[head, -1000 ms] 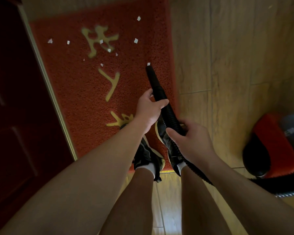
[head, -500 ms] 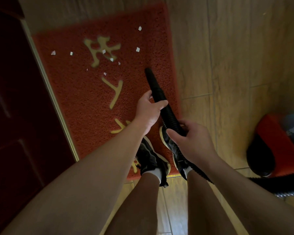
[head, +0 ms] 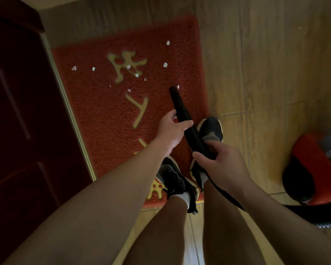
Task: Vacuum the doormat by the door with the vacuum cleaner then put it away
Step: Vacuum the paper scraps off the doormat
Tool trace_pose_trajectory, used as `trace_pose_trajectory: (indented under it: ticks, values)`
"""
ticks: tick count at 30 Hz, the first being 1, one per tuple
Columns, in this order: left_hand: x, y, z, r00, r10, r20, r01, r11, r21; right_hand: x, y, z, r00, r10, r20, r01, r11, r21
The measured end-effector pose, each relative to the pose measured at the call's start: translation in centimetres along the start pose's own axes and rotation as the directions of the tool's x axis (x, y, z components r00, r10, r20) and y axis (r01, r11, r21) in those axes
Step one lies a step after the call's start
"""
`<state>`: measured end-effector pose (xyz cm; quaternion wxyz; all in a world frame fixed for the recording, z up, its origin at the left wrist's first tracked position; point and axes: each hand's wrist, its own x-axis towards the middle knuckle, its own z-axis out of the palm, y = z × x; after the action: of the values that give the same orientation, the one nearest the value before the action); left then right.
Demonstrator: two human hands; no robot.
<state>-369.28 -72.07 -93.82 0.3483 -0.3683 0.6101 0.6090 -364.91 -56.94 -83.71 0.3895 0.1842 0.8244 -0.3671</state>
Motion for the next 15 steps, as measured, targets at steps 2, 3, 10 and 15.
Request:
trace_pose_trajectory:
  ticks: [2,3,10,15]
  values:
    - [0.0,-0.8,0.6,1.0,-0.009,0.013,0.009,1.0,-0.002,-0.6,0.6,-0.1,1.0,0.023,0.0,-0.023,0.999,0.024]
    - [-0.1,-1.0,0.9,1.0,-0.018,0.015,0.019,1.0,-0.001,-0.7,0.8,-0.2,1.0,0.031,0.002,-0.031,0.999,0.026]
    - [0.1,-0.3,2.2,0.999,-0.045,-0.006,0.045,0.997,-0.066,0.2,1.1,-1.4,1.0,0.026,-0.006,-0.026,1.0,0.018]
    - [1.0,0.5,2.4,0.999,-0.046,-0.025,0.044,0.997,-0.064,1.3,0.8,-1.8,0.999,0.023,-0.023,-0.022,0.999,0.029]
